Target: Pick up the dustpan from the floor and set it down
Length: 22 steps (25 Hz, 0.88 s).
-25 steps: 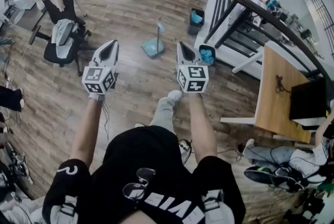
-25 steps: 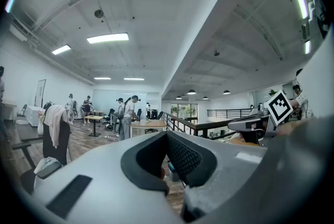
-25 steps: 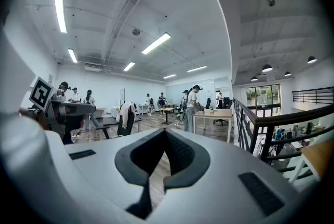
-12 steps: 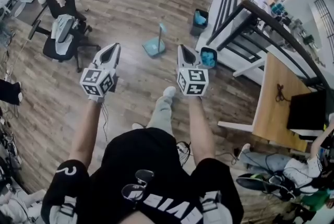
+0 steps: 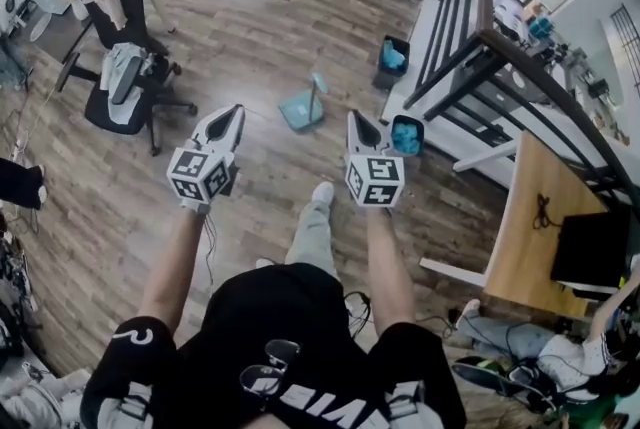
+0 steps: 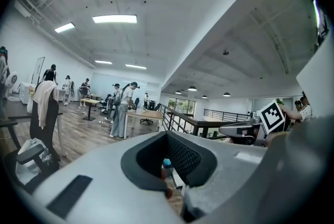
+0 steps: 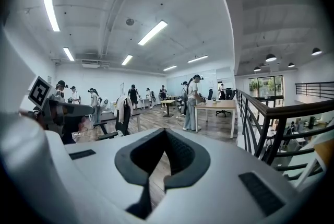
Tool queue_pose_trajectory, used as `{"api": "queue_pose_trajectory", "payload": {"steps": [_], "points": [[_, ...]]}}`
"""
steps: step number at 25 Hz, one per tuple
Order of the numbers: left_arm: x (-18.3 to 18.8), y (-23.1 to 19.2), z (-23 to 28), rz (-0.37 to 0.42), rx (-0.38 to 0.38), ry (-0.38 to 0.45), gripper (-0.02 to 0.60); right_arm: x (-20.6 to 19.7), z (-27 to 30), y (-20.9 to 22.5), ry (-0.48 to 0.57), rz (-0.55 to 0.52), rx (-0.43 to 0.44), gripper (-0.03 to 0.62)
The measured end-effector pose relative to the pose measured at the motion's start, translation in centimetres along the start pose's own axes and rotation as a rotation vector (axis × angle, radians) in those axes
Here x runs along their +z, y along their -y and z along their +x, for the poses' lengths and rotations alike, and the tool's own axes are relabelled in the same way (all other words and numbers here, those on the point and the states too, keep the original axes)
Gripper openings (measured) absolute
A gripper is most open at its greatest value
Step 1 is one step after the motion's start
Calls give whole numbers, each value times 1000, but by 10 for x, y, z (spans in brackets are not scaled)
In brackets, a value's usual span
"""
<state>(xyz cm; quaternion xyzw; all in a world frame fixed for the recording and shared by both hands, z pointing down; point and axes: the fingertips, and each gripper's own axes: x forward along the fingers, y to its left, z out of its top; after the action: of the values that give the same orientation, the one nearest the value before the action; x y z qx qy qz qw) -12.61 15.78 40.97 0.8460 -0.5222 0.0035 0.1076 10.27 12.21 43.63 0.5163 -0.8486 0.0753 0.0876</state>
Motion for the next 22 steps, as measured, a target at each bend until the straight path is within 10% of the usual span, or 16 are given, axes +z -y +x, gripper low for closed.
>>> {"api": "queue_pose_trajectory", "payload": {"steps": [22], "points": [[15, -79, 231, -30, 92, -59, -2, 18, 220, 123, -101, -34, 141, -6]]}}
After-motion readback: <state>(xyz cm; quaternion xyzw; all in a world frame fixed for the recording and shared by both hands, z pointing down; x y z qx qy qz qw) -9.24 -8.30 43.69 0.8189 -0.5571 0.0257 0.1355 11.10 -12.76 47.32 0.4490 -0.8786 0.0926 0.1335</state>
